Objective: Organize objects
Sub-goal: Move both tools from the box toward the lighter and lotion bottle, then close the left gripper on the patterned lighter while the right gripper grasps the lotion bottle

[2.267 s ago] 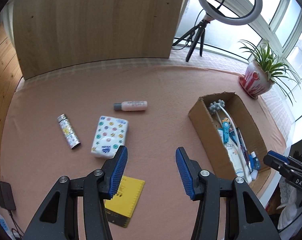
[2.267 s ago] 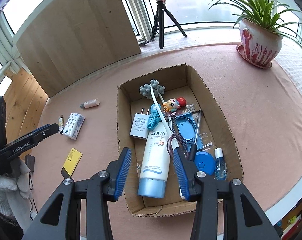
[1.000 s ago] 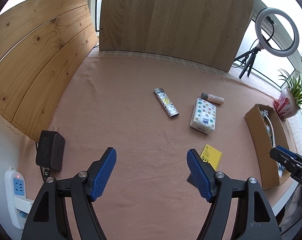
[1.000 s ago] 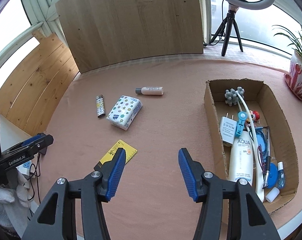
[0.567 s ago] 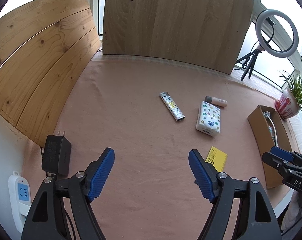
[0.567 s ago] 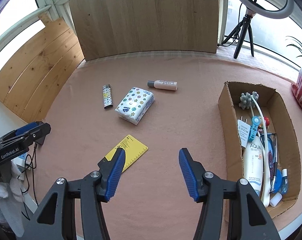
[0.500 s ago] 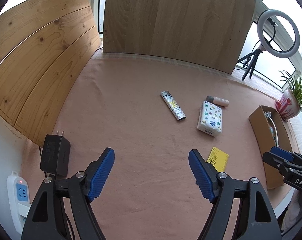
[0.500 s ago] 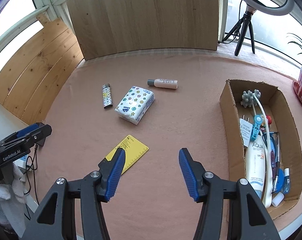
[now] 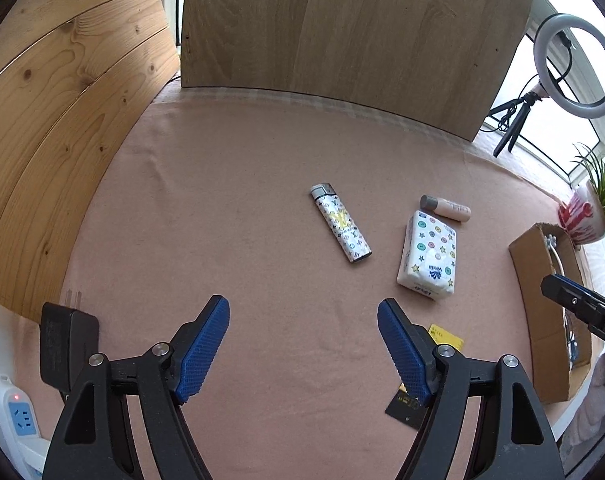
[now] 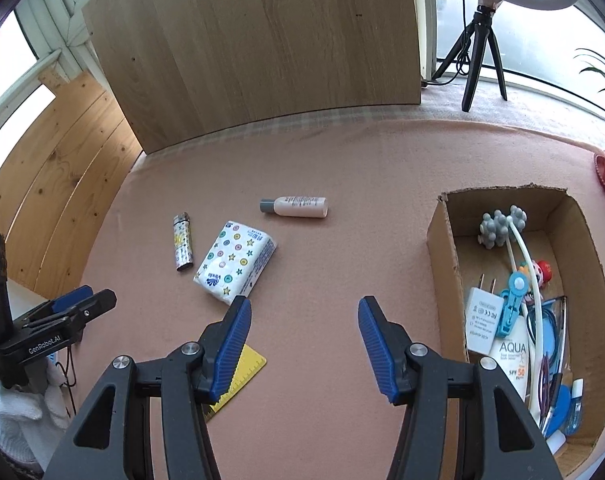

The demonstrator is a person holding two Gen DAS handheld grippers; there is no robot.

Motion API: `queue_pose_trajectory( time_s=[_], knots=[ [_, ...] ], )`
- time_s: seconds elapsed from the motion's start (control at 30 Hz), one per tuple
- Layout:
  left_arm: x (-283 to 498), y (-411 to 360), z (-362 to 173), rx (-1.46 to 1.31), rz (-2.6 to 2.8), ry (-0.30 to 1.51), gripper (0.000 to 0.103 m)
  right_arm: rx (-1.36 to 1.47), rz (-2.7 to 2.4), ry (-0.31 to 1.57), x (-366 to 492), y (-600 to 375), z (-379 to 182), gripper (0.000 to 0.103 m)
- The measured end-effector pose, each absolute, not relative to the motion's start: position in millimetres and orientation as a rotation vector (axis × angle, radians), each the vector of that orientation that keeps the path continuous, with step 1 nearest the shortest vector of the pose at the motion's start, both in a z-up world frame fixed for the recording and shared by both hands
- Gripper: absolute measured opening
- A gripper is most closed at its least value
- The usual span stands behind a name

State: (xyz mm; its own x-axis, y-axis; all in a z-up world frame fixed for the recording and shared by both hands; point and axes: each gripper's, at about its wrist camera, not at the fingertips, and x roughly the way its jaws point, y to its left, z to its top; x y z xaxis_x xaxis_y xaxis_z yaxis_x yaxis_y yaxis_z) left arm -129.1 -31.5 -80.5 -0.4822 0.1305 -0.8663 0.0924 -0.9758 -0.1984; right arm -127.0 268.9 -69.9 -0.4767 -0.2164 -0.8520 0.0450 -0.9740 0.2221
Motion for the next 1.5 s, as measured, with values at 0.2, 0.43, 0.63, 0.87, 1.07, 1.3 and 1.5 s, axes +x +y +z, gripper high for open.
queue_pose_trajectory(
  time_s=[0.2, 0.43, 0.63, 0.87, 1.07, 1.3, 1.5],
  knots=[
    [-170.0, -21.4, -90.5, -1.622, 2.613, -0.398, 0.078, 1.522, -2.551, -0.242, -158.8, 272.6, -76.7, 0.052],
    [-214.1, -7.4, -117.4, -1.713, 2.542, -0.445, 0.065, 1.515, -2.563, -0.191, -208.5, 273.2, -85.7, 0.052],
    [-231.0, 2.0, -120.6, -1.721, 2.563, -0.396, 0.063, 1.559, -2.484, -0.209, -238.8, 260.5, -97.3, 0.052],
    [-250.8, 6.4, -139.4, -1.814, 2.500, -0.375, 0.064, 1.639, -2.387, -0.057, -275.5, 239.8, -126.2, 0.052],
    [-248.7, 14.4, -140.0, -1.772, 2.556, -0.188, 0.045, 1.731, -2.288, -0.091, -295.2, 238.0, -146.8, 0.052],
    [-242.8, -8.5, -140.8, -1.739, 2.550, -0.244, 0.024, 1.757, -2.193, -0.155, -286.5, 251.4, -147.1, 0.052],
    [-235.5, -13.9, -142.8, -1.722, 2.559, -0.242, 0.024, 1.746, -2.195, -0.015, -276.9, 238.1, -147.3, 0.052]
  ],
)
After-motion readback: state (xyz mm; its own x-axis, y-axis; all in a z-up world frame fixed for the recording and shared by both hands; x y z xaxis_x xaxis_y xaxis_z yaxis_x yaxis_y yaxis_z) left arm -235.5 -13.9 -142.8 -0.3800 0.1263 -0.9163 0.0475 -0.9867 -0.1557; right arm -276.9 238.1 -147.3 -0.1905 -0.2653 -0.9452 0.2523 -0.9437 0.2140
